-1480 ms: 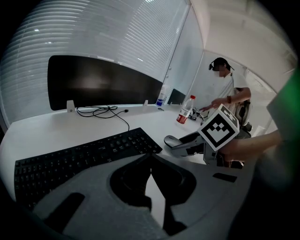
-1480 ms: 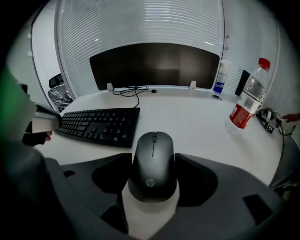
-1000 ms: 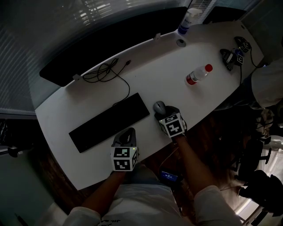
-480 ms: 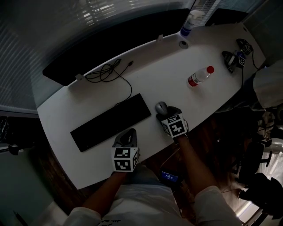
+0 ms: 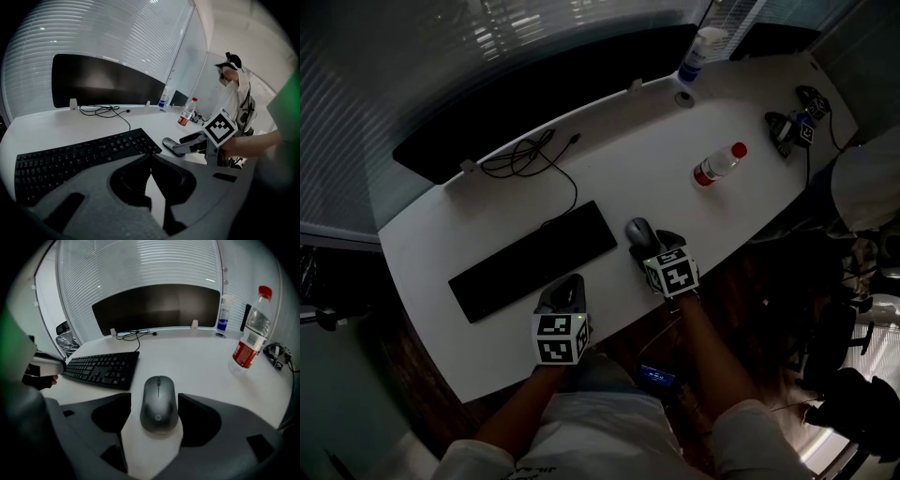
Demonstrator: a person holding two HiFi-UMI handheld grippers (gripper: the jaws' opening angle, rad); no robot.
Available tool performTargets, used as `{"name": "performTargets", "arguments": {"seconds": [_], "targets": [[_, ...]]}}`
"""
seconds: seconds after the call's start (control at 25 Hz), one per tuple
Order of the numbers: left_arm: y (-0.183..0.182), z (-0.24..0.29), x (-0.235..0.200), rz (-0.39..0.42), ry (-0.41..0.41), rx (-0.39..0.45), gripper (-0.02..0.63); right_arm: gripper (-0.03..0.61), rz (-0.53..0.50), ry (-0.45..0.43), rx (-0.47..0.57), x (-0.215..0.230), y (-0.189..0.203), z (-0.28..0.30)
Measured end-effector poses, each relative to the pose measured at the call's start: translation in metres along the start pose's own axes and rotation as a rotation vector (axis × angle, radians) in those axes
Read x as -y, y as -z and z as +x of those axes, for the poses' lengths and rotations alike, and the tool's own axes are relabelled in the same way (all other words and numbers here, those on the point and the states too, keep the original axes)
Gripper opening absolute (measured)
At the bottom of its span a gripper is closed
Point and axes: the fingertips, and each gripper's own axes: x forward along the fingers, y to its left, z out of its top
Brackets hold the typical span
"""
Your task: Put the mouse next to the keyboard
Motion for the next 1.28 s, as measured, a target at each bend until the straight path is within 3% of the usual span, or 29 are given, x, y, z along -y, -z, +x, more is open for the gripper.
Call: {"name": "performTargets", "arguments": {"seconds": [0.24, 0.44, 0.8, 1.28], "targets": [[-0.009, -0.025, -0.005, 0.019, 0.0, 0.024, 0.006, 0.291, -0.017, 0.023, 0.079, -0.033, -0.02, -0.045], [-0.024, -0.064, -0.02, 0.032, -0.019, 0.055, 0.006, 0.287, -0.011, -0.046, 0.147, -0.089, -0.044, -0.079], [-0.027, -0.151, -0.06, 0.032, -0.073, 0.104, 0.006, 0.03, -0.026, -0.118, 0.242, -0.209, -0.077, -0.11], [0.003, -0.241, -0.128, -0.059, -0.185, 0.162, 0.006, 0.005, -0.057, -0.226, 0.216, -0.355, -0.084, -0.107]]}}
